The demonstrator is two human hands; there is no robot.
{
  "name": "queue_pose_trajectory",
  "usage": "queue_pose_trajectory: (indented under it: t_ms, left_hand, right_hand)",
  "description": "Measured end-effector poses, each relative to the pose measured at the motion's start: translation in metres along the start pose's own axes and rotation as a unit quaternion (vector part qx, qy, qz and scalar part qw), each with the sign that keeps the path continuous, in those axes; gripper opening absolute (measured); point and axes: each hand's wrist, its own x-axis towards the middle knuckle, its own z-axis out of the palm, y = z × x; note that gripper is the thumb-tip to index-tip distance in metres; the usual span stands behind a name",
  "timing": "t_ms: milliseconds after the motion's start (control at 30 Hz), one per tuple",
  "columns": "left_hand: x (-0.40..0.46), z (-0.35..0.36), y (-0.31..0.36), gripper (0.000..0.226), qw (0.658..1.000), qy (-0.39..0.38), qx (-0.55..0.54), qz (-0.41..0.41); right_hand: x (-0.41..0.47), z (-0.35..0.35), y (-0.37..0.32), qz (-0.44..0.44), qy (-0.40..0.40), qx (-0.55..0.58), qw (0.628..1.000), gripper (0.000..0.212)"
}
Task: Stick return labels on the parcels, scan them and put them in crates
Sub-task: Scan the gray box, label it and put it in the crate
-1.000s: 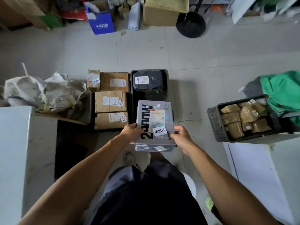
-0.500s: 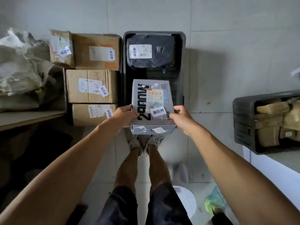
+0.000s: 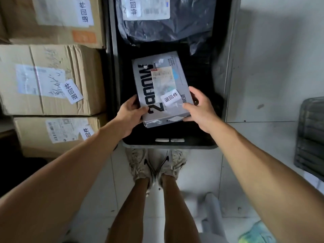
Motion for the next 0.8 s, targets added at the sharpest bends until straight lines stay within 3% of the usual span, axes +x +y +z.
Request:
queue_pose_trajectory:
  t_ms: [133, 400, 567, 667, 733, 800]
  left_hand:
    - [0.021, 0.011, 0.007, 0.061, 1.000, 0.013, -0.008, 0.026]
    - [0.033, 0.050, -0.006, 0.030, 0.990, 0.051, -0.114, -0.065]
    - [0.042, 0.077, -0.012, 0.013, 0.975, 0.046, -0.206, -0.067]
    - [0.056, 0.093, -0.005, 0.023, 0.963, 0.022, -0.260, -0.070]
    - [0.067, 0.099, 0.004, 0.039, 0.954, -0.001, -0.291, -0.075]
    - [0.077, 0.101, 0.014, 0.039, 0.945, -0.018, -0.313, -0.094]
  right_hand:
    - [0.022, -0.001, -0.009, -0.037, 0.007, -0.016, 0.999, 0.072]
    - [0.058, -0.031, -0.049, -0.092, -0.023, -0.227, 0.969, 0.062]
    - [0.080, -0.038, -0.069, -0.163, 0.002, -0.299, 0.940, 0.061]
    - [0.086, -0.028, -0.067, -0.219, 0.093, -0.219, 0.946, 0.067]
    - [0.088, -0.019, -0.063, -0.164, 0.179, -0.092, 0.966, 0.070]
    - [0.089, -0.009, -0.055, -0.056, 0.206, 0.018, 0.977, 0.064]
